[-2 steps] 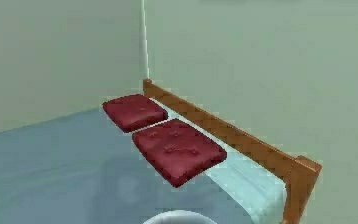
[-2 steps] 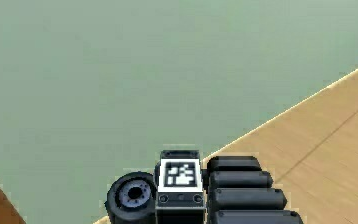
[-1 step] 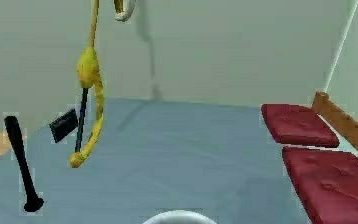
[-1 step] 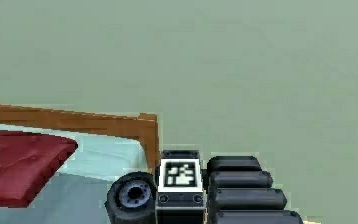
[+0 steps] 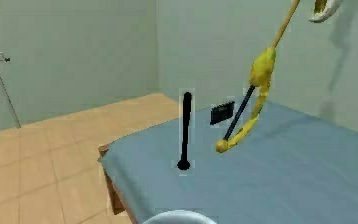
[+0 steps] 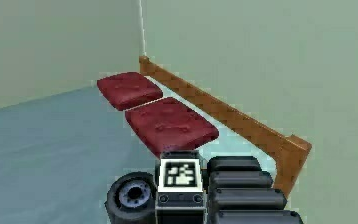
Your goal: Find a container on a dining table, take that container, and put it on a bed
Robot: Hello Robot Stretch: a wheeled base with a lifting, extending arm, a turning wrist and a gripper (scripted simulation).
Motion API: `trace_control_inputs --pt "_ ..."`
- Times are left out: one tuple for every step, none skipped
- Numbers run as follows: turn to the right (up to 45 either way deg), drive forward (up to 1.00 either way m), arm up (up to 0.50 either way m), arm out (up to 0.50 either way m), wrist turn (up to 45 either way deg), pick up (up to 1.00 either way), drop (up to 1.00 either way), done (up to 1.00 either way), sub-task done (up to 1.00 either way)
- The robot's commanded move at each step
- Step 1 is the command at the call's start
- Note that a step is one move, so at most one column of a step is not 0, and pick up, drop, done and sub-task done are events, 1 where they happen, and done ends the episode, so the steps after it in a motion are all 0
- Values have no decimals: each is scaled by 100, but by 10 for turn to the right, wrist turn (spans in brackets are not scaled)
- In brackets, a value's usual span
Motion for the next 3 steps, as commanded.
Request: trace_control_inputs --pt "-300 0 0 0 0 0 0 0 0" --pt "0 15 0 0 0 0 0 0 0" --pt "-90 0 0 0 0 0 0 0 0"
